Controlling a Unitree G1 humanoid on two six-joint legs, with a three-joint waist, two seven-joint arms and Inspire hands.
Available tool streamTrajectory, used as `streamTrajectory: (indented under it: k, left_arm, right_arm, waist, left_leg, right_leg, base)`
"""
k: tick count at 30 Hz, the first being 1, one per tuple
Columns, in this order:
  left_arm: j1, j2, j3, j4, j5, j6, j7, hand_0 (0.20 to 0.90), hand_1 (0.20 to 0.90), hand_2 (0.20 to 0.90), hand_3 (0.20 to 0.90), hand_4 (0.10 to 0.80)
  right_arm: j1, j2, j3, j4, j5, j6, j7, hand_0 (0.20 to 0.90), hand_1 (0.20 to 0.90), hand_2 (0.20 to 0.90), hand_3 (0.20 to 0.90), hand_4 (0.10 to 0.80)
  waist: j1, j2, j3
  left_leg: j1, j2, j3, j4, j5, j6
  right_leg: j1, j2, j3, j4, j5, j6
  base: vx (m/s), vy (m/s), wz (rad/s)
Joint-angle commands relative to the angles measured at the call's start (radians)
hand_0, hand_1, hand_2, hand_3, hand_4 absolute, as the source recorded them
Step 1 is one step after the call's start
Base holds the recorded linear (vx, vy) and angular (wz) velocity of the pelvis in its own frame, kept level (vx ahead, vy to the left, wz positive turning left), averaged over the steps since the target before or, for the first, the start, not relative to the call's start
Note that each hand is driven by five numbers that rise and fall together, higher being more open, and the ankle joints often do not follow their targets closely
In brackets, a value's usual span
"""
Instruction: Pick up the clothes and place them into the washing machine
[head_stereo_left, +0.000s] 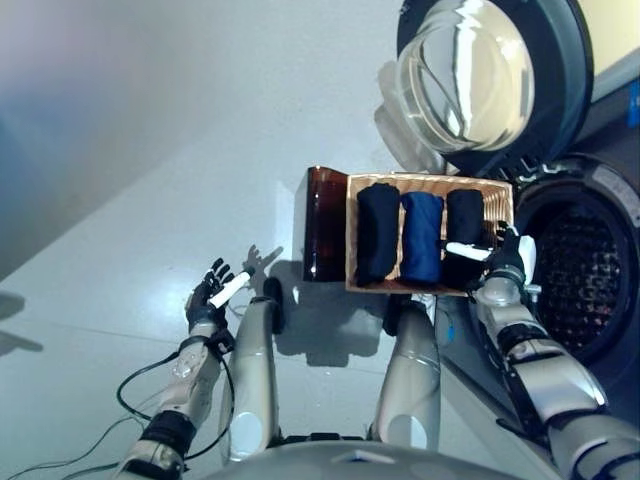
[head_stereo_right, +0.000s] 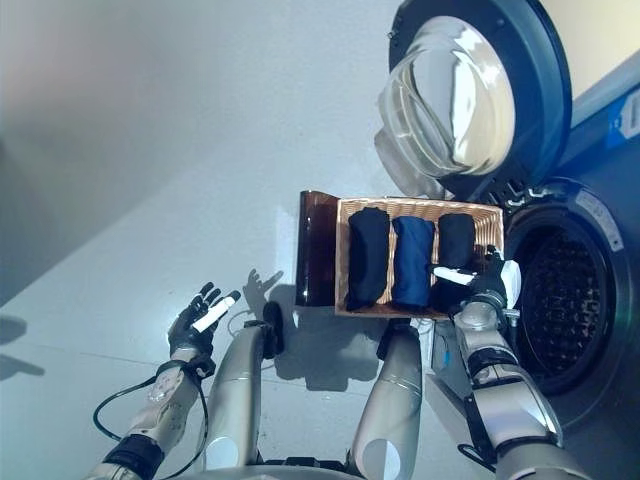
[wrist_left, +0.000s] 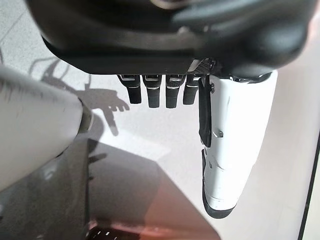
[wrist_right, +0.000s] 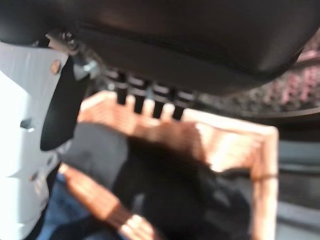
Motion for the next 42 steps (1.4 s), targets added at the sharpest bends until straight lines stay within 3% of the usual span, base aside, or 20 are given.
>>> streamTrajectory:
  k: [1,11,23,32,37,42]
  left_arm:
    - [0.038,0.066,-0.017,-0.109,0.005,-0.074,0.004,0.900,0.900,0.900,0.900,0.800]
    - [0.075,0.103,-0.041,-0.191,0.004,-0.076,-0.026,0.900,0.900,0.900,0.900,0.800]
    - [0.086,0.106,-0.026,-0.190,0.010,-0.062,-0.043,0.900,0.900,0.900,0.900,0.800]
    - [0.058,0.085,-0.037,-0.174,0.012,-0.047,-0.037,0.900,0.900,0.900,0.900,0.800]
    - [0.063,0.084,-0.031,-0.168,0.009,-0.048,-0.038,0.900,0.900,0.900,0.900,0.800]
    - [0.070,0.089,-0.032,-0.187,0.016,-0.046,-0.033,0.900,0.900,0.900,0.900,0.800]
  right_arm:
    - [-0.043,-0.076,-0.001,0.066,-0.017,-0.014,-0.052,0.900,0.900,0.900,0.900,0.800]
    - [-0.087,-0.151,-0.009,0.214,-0.079,0.043,-0.033,0.900,0.900,0.900,0.900,0.800]
    - [-0.077,-0.201,-0.008,0.290,-0.189,0.121,-0.008,0.900,0.900,0.900,0.900,0.800]
    - [-0.086,-0.097,-0.022,0.319,-0.149,0.144,0.007,0.900,0.900,0.900,0.900,0.800]
    - [-0.071,-0.062,-0.066,0.286,-0.063,0.112,0.013,0.900,0.900,0.900,0.900,0.800]
    - [-0.093,-0.063,-0.049,0.305,-0.087,0.129,0.014,0.900,0.900,0.900,0.900,0.800]
  waist:
    - [0.019,0.029,-0.055]
    - [0.068,0.059,-0.059]
    - [0.079,0.075,-0.064]
    - [0.075,0.093,-0.061]
    - [0.077,0.107,-0.063]
    - [0.086,0.124,-0.067]
  left_leg:
    - [0.036,0.070,-0.100,-0.003,0.005,-0.106]
    - [-0.016,0.043,-0.117,0.030,0.004,-0.096]
    - [-0.022,0.037,-0.127,0.035,0.007,-0.099]
    - [-0.026,0.035,-0.126,0.042,0.004,-0.097]
    - [-0.043,0.031,-0.126,0.063,-0.003,-0.092]
    - [-0.073,0.020,-0.123,0.095,-0.013,-0.087]
  right_leg:
    - [0.065,-0.053,0.043,-0.039,0.078,0.026]
    - [0.030,-0.074,0.040,0.008,0.061,0.025]
    - [0.026,-0.081,0.049,0.023,0.052,0.024]
    - [0.010,-0.077,0.066,0.031,0.046,0.022]
    - [-0.007,-0.080,0.077,0.052,0.034,0.020]
    - [-0.045,-0.086,0.089,0.080,0.027,0.021]
  base:
    - [0.009,-0.010,0.13]
    - [0.000,0.003,0.14]
    - [-0.007,-0.001,0.04]
    - [0.000,0.000,0.00]
    - [0.000,0.000,0.00]
    - [0.000,0.000,0.00]
